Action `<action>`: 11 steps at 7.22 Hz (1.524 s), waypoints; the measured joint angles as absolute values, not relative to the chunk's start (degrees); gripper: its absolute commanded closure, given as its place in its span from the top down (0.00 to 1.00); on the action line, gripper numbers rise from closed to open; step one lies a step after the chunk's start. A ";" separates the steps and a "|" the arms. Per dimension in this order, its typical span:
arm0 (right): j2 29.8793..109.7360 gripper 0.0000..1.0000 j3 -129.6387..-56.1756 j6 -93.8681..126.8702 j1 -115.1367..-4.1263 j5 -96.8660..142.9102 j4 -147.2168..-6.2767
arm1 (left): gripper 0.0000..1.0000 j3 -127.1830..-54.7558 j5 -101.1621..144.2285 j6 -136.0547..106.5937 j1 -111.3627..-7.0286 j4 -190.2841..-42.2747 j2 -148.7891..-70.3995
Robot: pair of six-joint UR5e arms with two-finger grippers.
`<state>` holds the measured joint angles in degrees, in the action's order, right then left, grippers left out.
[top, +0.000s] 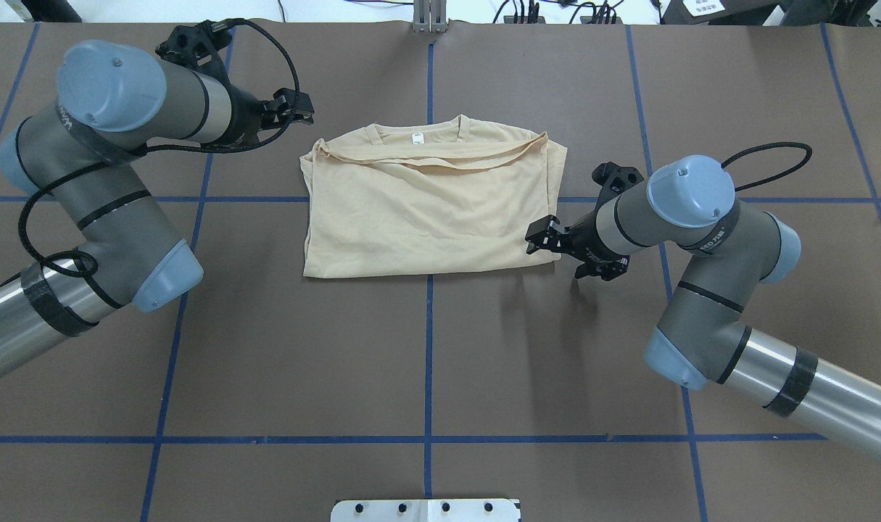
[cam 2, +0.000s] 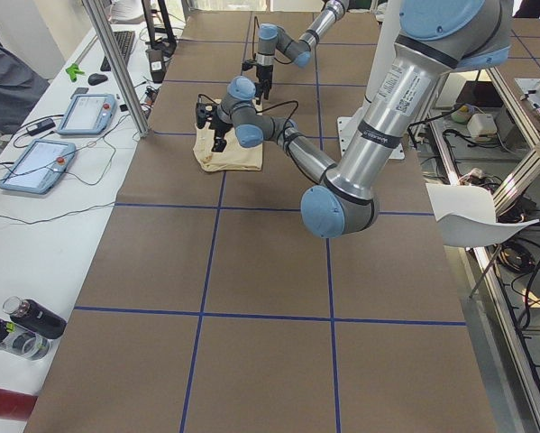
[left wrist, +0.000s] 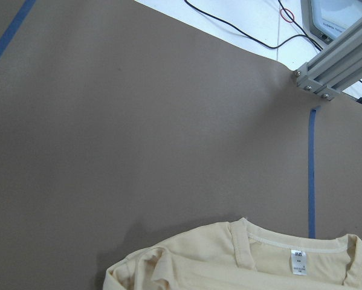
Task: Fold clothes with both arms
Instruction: 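Move the right gripper down to the folded shirt's side edge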
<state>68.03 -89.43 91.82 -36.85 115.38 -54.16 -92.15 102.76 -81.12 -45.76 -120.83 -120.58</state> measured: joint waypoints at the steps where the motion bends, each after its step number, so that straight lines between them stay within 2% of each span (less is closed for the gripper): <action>1: 67.83 0.99 -89.15 91.49 -36.86 114.48 -54.20 | 0.99 -92.17 102.75 -81.12 -45.74 -120.73 -120.41; 5: 65.14 0.95 -88.48 91.13 -36.94 113.01 -57.49 | 0.99 -92.20 102.74 -81.12 -45.67 -120.67 -119.46; 6: 64.90 0.91 -87.95 91.06 -36.93 112.88 -57.81 | 0.99 -92.20 102.74 -81.12 -45.61 -120.67 -119.40; 7: 64.77 0.63 -87.53 91.01 -36.85 112.65 -57.91 | 0.99 -92.20 102.75 -81.12 -45.57 -120.67 -119.38; 8: 64.63 0.07 -87.26 91.00 -36.82 112.45 -57.97 | 0.99 -92.20 102.72 -81.12 -45.55 -120.67 -119.33; 9: 64.45 0.00 -87.14 91.03 -36.82 112.37 -58.01 | 0.99 -92.20 102.69 -81.12 -45.55 -120.67 -119.30; 11: 64.05 0.00 -87.07 91.17 -36.85 112.51 -58.75 | 0.99 -92.20 102.60 -81.12 -45.57 -120.67 -119.27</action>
<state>64.05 -87.07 91.17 -36.85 112.51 -58.75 -92.20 102.60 -81.12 -45.57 -120.67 -119.27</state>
